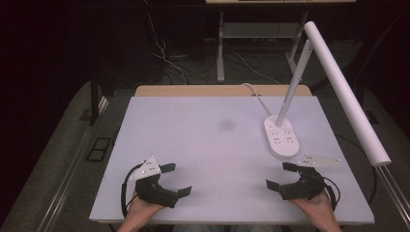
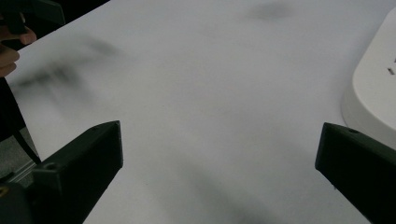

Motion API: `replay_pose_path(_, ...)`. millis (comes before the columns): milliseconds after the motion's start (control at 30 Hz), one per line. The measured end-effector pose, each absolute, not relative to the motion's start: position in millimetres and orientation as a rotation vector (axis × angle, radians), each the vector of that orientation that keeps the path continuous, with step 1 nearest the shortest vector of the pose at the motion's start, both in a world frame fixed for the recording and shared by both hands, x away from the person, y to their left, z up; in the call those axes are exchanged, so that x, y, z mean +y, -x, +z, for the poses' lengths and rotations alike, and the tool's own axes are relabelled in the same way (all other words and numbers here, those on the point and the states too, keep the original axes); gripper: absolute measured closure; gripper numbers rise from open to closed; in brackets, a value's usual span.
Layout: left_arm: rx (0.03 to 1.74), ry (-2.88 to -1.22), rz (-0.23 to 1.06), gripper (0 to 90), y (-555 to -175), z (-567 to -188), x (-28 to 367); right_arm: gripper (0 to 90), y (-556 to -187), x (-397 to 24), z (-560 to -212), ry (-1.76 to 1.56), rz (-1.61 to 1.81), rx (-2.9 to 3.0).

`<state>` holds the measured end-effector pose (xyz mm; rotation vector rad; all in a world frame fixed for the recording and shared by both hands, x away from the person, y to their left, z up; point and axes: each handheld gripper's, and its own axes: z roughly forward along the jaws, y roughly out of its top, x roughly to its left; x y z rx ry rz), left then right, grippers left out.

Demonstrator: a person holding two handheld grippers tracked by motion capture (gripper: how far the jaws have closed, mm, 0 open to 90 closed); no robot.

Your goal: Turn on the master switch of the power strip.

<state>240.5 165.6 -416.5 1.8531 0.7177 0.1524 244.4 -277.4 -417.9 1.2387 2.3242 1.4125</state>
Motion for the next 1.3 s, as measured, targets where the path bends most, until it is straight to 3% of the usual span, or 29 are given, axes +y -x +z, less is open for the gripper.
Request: replay_pose_path(1300,0.768,-1.86,0.135,0.0,-244.1,-421.1,170.9,0.2,-248.2,-282.4,-408.8,-1.314,1.343,2.345)
